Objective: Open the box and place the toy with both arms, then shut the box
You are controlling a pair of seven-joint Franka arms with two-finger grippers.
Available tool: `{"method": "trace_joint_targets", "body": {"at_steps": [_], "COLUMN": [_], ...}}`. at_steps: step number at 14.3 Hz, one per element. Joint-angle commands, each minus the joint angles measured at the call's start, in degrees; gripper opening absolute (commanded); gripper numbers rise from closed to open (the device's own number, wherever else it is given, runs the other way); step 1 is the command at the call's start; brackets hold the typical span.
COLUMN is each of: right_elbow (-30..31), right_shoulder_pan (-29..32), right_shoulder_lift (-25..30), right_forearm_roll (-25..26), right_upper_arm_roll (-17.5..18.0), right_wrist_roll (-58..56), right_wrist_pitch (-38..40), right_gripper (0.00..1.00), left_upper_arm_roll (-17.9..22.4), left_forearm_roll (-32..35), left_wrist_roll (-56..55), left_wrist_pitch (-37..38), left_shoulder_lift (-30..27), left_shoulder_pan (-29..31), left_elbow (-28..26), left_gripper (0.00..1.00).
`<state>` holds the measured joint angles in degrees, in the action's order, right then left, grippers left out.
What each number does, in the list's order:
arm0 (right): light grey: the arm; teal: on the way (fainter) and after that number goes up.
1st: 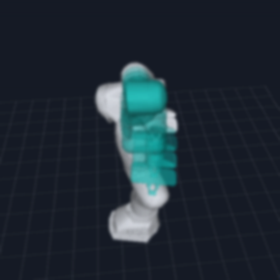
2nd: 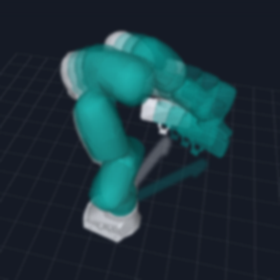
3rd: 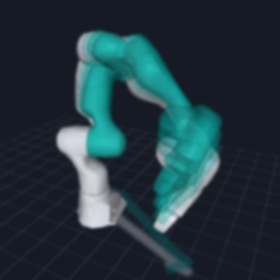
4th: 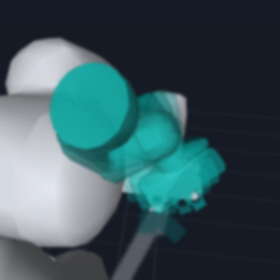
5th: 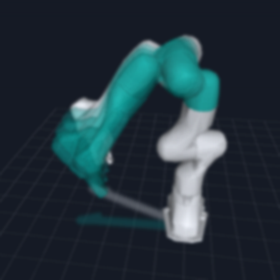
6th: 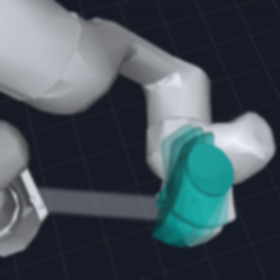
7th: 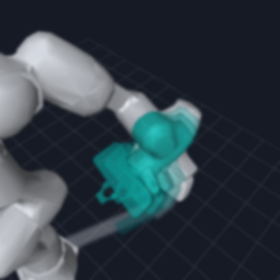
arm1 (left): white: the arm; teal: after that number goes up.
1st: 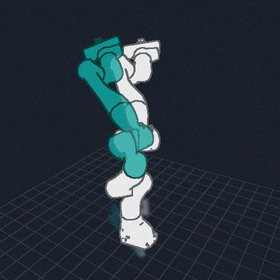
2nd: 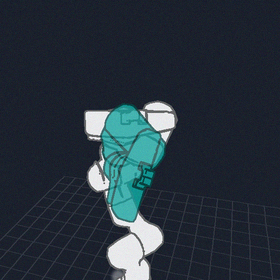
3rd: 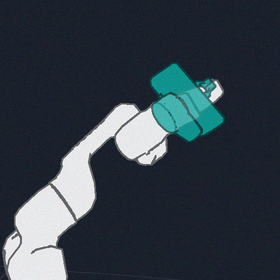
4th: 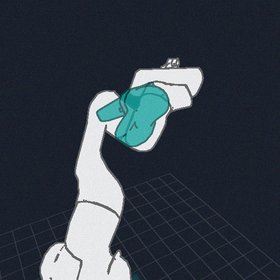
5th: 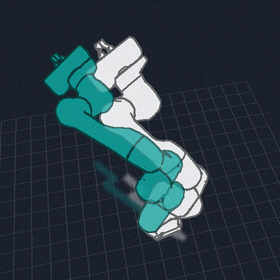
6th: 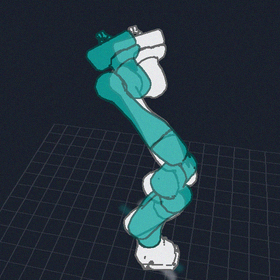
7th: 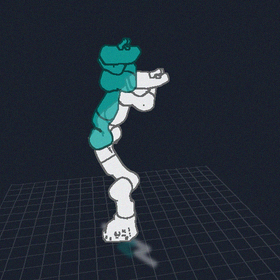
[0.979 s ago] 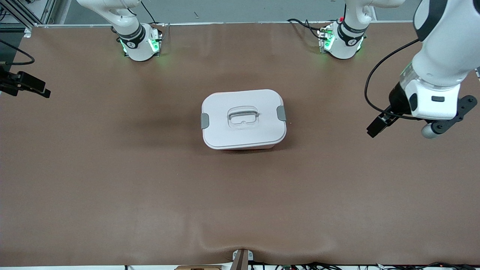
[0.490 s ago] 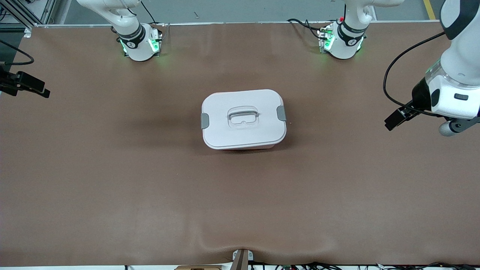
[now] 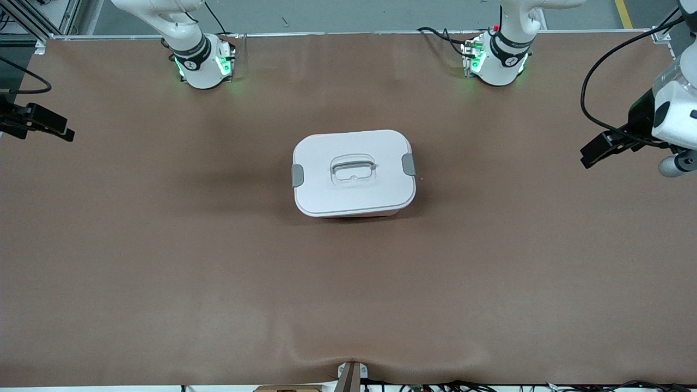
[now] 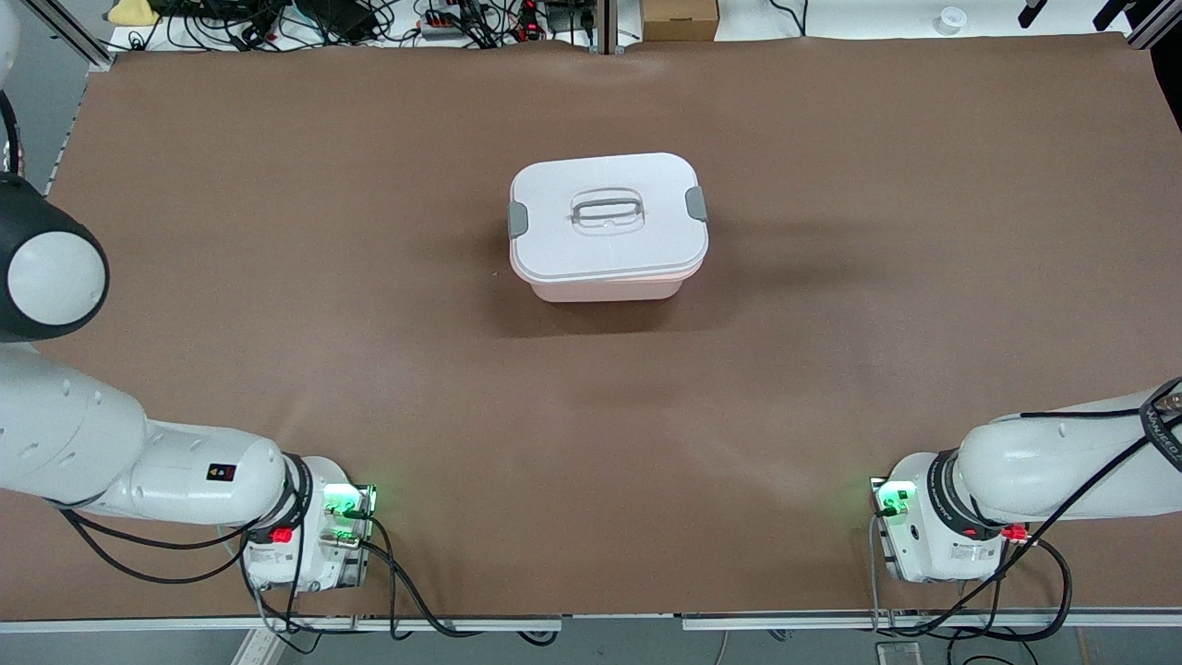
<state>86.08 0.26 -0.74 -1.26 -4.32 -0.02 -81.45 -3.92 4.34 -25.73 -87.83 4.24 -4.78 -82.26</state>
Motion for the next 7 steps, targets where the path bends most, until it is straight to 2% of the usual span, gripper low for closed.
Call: {"method": "trace_joint_targets", "body": {"at_steps": [1, 5, 7], "right_elbow": [-1.4, -1.5, -1.7], "right_shoulder_pan": [-0.7, -0.9, -0.8], "right_shoulder_lift": [-0.8, -0.8, -0.8], "right_forearm_roll": [0.7, 0.7, 0.8], "right_upper_arm_roll": [-0.1, -0.2, -0.2], "right_wrist_roll": [0.4, 0.1, 0.2], "right_wrist_pitch": [1.4, 1.4, 1.4], "right_gripper": [1.00, 1.00, 1.00], "left_upper_arm_roll": [-1.9, -2.4, -2.3], "left_forearm_roll": [-2.1, -2.3, -2.4], "left_wrist_roll": [1.6, 2.3, 3.1], "left_wrist_pitch": [0.6, 0.5, 0.5], "left_shoulder_lift": [-4.0, -8.6, -9.2], "left_shoulder_pan": [1.7, 1.7, 1.8], "left_elbow": [-1.5, -6.8, -7.5], "left_gripper": [1.00, 1.00, 1.00]}}
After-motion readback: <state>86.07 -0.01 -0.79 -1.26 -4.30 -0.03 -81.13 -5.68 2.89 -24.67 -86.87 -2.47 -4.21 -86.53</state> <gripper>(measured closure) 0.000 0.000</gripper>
